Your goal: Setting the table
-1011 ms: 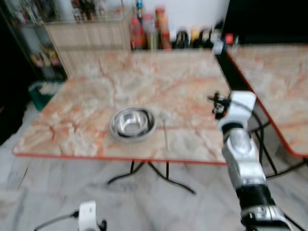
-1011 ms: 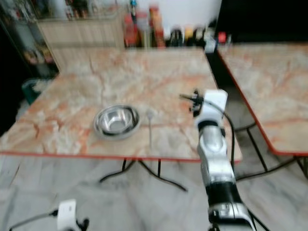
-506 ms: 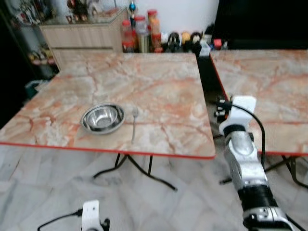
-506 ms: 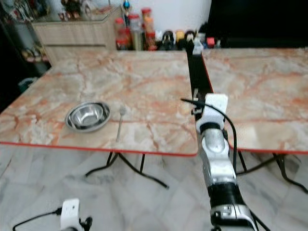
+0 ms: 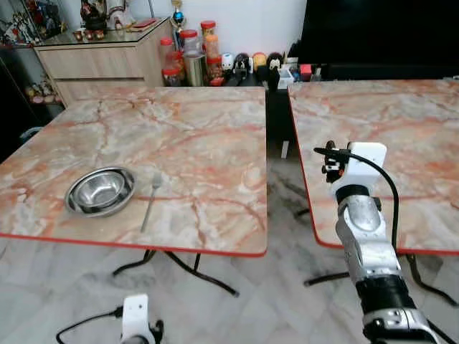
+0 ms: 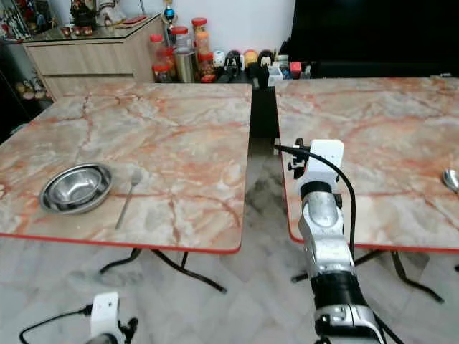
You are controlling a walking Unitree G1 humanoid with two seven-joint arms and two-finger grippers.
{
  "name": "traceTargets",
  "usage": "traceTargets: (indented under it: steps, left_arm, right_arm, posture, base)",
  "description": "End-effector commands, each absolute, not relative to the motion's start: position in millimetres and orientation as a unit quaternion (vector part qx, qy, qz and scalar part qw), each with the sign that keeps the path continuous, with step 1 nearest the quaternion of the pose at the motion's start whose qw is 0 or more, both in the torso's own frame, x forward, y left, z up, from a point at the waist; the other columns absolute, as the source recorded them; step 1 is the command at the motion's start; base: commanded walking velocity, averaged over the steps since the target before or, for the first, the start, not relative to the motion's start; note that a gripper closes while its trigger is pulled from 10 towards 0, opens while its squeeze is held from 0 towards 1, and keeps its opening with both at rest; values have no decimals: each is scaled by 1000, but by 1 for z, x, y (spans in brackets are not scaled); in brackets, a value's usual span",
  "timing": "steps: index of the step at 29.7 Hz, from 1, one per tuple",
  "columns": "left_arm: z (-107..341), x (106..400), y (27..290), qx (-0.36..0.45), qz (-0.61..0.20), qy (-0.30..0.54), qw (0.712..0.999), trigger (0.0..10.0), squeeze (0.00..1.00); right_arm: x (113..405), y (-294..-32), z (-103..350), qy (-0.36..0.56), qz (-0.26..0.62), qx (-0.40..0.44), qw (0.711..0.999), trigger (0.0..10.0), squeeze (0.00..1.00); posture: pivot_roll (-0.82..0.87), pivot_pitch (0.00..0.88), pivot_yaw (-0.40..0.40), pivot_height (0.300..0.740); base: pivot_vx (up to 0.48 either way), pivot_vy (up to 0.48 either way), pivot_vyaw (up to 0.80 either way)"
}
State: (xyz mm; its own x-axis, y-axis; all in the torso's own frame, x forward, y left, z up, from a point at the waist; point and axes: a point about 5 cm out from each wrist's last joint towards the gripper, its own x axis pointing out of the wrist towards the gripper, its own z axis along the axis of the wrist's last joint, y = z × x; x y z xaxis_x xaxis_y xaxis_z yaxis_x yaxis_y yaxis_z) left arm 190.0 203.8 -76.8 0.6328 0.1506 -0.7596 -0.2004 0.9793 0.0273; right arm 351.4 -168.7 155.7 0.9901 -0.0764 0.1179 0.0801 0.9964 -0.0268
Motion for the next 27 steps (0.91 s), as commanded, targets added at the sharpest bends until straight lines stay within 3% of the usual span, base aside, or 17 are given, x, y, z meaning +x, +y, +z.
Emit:
traceTargets:
  steps: [1,6,11,22,27]
  left_arm:
    - [-74,197,201,-29,91,412,906,10000,0]
    - [-71,201,200,-30,90,404,910,10000,0]
    - [-70,204,199,-36,95,399,911,10000,0]
    - [-68,207,200,-35,95,397,912,10000,0]
    - [-68,207,201,-36,97,398,911,10000,0]
  right_arm:
    - [353,-175,160,-61,-50,-17,997,10000,0]
    - [356,-180,160,-50,-65,-4,997,10000,0]
    - [353,-180,155,-42,-63,-2,997,10000,0]
    - [349,-178,147,-26,-77,-2,997,10000,0]
    - [342,-181,137,-9,-80,-7,997,10000,0]
  posture:
    - [-54,0,65,740]
    - [-48,0,64,740]
    - [-42,0,61,740]
    - [-46,0,71,740]
    - [-48,0,72,740]
  base:
    - [326,-349,0]
    - [284,-381,0]
    - [0,-439,-784]
    - [0,-468,0]
    - [0,-58,0]
